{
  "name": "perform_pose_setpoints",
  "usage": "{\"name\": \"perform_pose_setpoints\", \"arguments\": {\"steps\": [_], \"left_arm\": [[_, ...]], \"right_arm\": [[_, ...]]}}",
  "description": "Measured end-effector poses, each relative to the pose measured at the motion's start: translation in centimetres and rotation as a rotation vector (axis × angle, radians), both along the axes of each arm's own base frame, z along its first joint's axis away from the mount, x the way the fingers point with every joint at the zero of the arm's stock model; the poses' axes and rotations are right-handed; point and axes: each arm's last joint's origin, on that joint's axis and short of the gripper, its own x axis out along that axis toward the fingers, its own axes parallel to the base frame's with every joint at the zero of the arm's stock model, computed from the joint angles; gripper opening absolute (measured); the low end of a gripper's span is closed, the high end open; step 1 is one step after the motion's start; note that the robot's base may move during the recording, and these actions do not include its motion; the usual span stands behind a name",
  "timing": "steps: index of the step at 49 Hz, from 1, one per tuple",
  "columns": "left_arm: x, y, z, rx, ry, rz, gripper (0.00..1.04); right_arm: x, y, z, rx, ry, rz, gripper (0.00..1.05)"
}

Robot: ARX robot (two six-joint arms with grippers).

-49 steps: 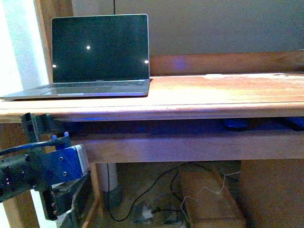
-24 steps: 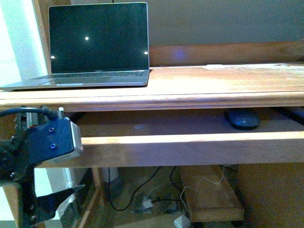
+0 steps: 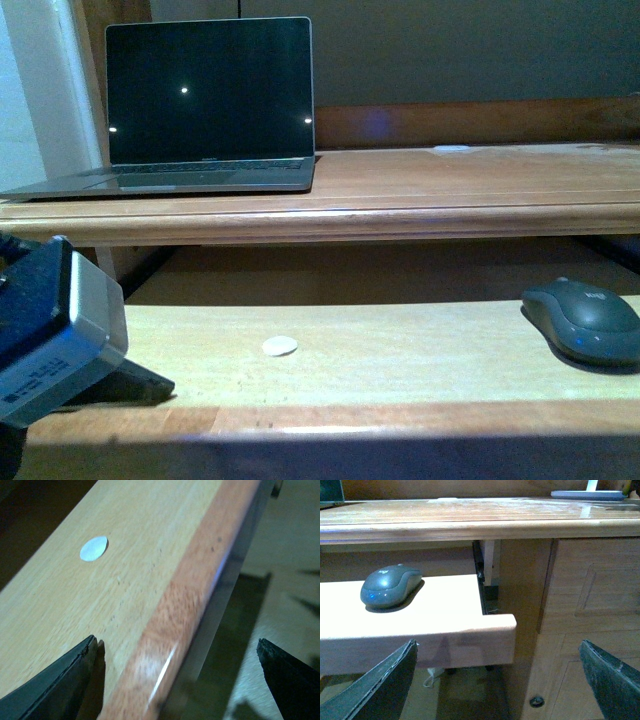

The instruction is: Place mouse

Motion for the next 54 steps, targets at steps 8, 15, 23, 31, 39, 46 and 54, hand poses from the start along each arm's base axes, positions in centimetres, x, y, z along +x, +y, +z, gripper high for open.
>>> {"name": "perform_pose_setpoints", "arguments": {"steps": [8, 15, 23, 31, 39, 46, 54], "left_arm": [[-2.6, -1.1, 2.5, -0.226, 0.127, 0.028, 0.97], [-3.3, -0.7, 5.8, -0.408, 0.078, 0.241, 0.97], [-5.0, 0.5, 7.0, -0.528, 0.071, 0.57, 0.97], [-9.5, 1.7, 5.7, -0.556, 0.063, 0.887, 0.97], [-13.8, 2.1, 4.1, -0.595, 0.085, 0.993, 0.97], [-14.4, 2.8, 2.7, -0.652, -0.102, 1.074, 0.84], [-14.5, 4.1, 0.1, -0.574, -0.234, 1.08, 0.58]], "right_arm": [[0.0, 0.0, 0.0, 0.0, 0.0, 0.0, 0.97], [0.0, 0.0, 0.0, 0.0, 0.0, 0.0, 0.97], [0.0, 0.0, 0.0, 0.0, 0.0, 0.0, 0.97], [0.0, 0.0, 0.0, 0.0, 0.0, 0.0, 0.97], [0.0, 0.0, 0.0, 0.0, 0.0, 0.0, 0.97], [0.0, 0.0, 0.0, 0.0, 0.0, 0.0, 0.97], [0.0, 0.0, 0.0, 0.0, 0.0, 0.0, 0.97]]}}
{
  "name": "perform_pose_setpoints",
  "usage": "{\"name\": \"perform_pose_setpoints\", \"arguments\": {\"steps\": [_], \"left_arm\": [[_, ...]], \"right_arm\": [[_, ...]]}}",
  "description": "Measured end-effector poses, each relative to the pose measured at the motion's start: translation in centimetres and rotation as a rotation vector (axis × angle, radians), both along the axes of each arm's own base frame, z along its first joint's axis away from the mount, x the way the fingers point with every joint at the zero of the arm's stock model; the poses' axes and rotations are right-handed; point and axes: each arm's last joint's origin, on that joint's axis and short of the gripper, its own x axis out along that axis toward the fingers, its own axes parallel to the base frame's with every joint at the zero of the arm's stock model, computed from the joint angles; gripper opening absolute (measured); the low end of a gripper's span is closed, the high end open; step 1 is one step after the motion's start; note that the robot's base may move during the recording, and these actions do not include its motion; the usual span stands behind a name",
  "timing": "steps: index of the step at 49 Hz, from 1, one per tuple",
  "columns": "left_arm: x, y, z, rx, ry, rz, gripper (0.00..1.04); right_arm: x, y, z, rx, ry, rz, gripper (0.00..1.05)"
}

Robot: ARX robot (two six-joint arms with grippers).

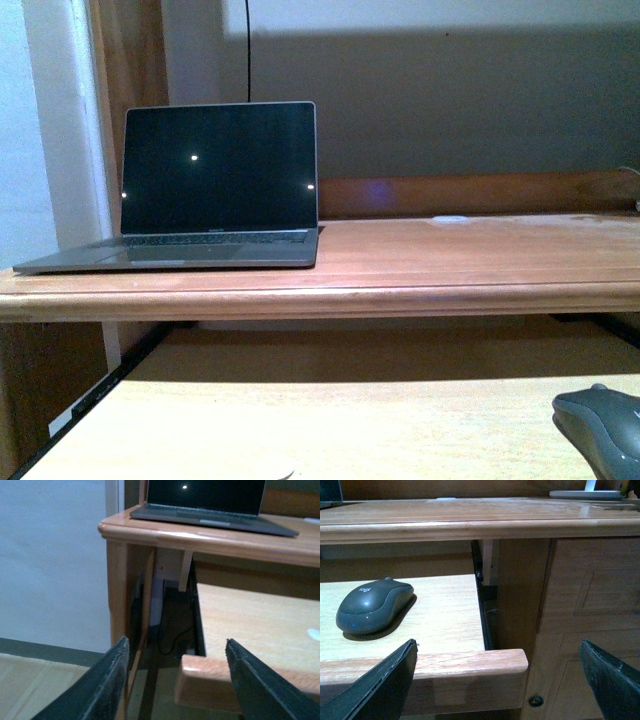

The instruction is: Place mouse

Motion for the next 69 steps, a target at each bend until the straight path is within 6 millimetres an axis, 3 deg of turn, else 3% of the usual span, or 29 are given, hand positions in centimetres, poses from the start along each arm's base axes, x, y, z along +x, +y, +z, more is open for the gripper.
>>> {"name": "perform_pose_setpoints", "arguments": {"steps": [9, 15, 28, 40, 51, 55, 69], "left_arm": [[0.0, 0.9, -0.6, 0.04, -0.005, 0.0, 0.28], [0.0, 1.5, -1.5, 0.043, -0.011, 0.005, 0.02], [0.0, 2.8, -1.7, 0.052, -0.007, 0.012, 0.03], [0.0, 2.8, -1.7, 0.052, -0.007, 0.013, 0.03], [0.0, 2.8, -1.7, 0.052, -0.007, 0.013, 0.35], [0.0, 2.8, -1.7, 0.052, -0.007, 0.014, 0.55], [0.0, 2.8, -1.7, 0.053, -0.007, 0.014, 0.98]], "right_arm": [[0.0, 0.0, 0.0, 0.0, 0.0, 0.0, 0.97], [0.7, 0.3, 0.8, 0.139, 0.022, 0.055, 0.97], [3.7, 1.1, 6.2, 0.192, -0.074, 0.039, 0.97], [6.4, 5.0, 6.8, 0.124, 0.064, 0.2, 0.97], [7.8, 8.2, 6.0, -0.022, 0.192, 0.264, 0.97], [8.5, 9.3, 5.8, -0.096, 0.232, 0.265, 0.97], [10.5, 10.9, 5.7, -0.178, 0.345, 0.212, 0.97]]}}
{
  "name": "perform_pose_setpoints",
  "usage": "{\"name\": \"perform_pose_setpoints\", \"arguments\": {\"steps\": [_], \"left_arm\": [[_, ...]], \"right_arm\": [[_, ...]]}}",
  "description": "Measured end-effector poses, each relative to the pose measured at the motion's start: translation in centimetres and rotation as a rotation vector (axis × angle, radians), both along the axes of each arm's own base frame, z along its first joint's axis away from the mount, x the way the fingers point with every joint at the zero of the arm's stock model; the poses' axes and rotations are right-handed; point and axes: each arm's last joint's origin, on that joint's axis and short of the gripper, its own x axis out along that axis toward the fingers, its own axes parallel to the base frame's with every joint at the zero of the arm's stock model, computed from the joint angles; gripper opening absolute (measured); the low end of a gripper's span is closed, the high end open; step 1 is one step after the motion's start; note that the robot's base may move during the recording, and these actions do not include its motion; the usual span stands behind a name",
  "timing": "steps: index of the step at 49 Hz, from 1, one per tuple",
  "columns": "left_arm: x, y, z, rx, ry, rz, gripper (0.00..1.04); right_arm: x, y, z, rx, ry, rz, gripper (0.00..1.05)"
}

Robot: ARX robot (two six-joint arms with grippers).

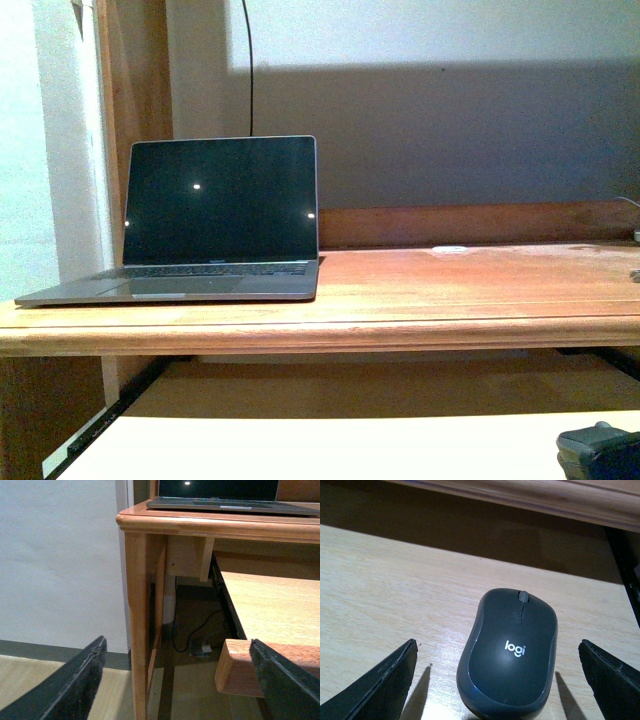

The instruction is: Place mouse

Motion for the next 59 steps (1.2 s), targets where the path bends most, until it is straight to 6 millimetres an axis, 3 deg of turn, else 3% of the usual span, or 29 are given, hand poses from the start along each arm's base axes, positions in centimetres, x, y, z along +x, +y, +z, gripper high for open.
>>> {"name": "perform_pose_setpoints", "arguments": {"steps": [25, 36, 40, 51, 59], "left_arm": [[0.0, 0.0, 0.0, 0.001, 0.0, 0.0, 0.97], [0.0, 0.0, 0.0, 0.001, 0.0, 0.0, 0.97], [0.0, 0.0, 0.0, 0.001, 0.0, 0.0, 0.97], [0.0, 0.0, 0.0, 0.001, 0.0, 0.0, 0.97], [0.0, 0.0, 0.0, 0.001, 0.0, 0.0, 0.97]], "right_arm": [[3.2, 0.7, -0.6, -0.027, 0.165, -0.125, 0.96], [3.3, 0.4, -0.5, 0.006, 0.176, -0.137, 0.63], [3.2, 0.1, -0.3, 0.017, 0.174, -0.138, 0.56], [1.0, -1.4, 2.5, 0.096, 0.115, -0.164, 0.55], [0.5, -0.5, 5.3, 0.143, 0.061, -0.143, 0.55]]}}
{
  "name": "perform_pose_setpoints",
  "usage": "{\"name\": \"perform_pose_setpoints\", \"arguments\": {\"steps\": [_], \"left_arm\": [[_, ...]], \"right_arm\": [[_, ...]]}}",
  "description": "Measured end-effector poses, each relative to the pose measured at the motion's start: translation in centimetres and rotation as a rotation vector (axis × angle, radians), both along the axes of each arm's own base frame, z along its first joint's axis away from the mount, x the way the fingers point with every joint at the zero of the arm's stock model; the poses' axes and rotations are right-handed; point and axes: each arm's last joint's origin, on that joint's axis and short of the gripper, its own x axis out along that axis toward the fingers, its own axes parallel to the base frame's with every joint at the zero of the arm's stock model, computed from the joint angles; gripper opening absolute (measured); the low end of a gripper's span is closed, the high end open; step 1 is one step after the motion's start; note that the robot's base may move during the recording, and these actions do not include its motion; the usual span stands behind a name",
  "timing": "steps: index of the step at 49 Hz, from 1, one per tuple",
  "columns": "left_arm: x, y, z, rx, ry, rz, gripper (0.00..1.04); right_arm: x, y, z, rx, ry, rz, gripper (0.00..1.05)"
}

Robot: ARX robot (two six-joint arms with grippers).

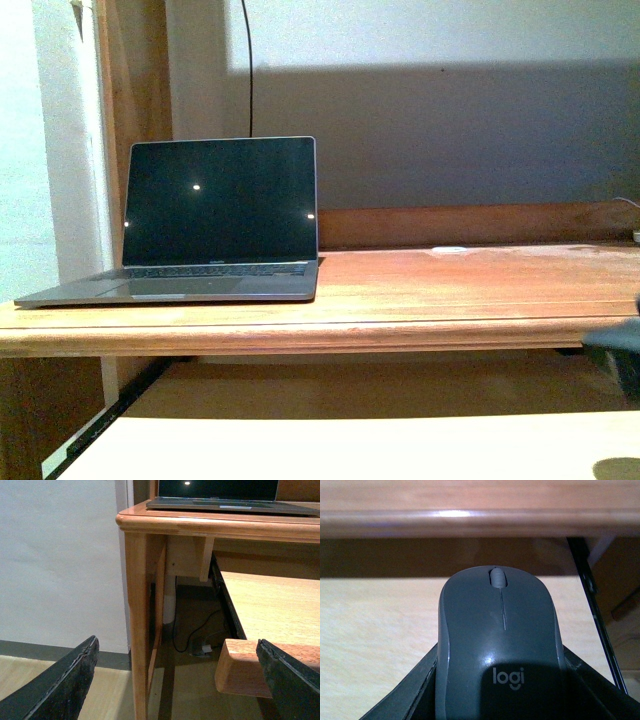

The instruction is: Place mouse

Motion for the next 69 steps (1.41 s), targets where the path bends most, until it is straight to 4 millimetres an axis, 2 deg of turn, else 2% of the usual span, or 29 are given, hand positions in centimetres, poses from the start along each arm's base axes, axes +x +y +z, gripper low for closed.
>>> {"name": "perform_pose_setpoints", "arguments": {"steps": [8, 11, 17, 28, 42, 47, 60, 69], "left_arm": [[0.0, 0.0, 0.0, 0.0, 0.0, 0.0, 0.97], [0.0, 0.0, 0.0, 0.0, 0.0, 0.0, 0.97], [0.0, 0.0, 0.0, 0.0, 0.0, 0.0, 0.97], [0.0, 0.0, 0.0, 0.0, 0.0, 0.0, 0.97], [0.0, 0.0, 0.0, 0.0, 0.0, 0.0, 0.97], [0.0, 0.0, 0.0, 0.0, 0.0, 0.0, 0.97], [0.0, 0.0, 0.0, 0.0, 0.0, 0.0, 0.97], [0.0, 0.0, 0.0, 0.0, 0.0, 0.0, 0.97]], "right_arm": [[2.0, 2.9, 3.9, 0.034, -0.065, 0.02, 0.55], [3.5, 4.8, 5.4, 0.039, -0.08, 0.027, 0.55], [6.6, 8.2, 6.7, 0.018, -0.081, 0.018, 0.55], [11.5, 12.3, 6.0, -0.015, -0.064, -0.025, 0.55], [15.8, 15.3, 3.3, -0.059, -0.03, -0.082, 0.55], [16.9, 16.0, 2.4, -0.071, -0.027, -0.109, 0.55], [18.5, 16.1, 2.2, -0.063, -0.065, -0.165, 0.55], [19.0, 15.6, 2.5, -0.028, -0.103, -0.179, 0.82]]}}
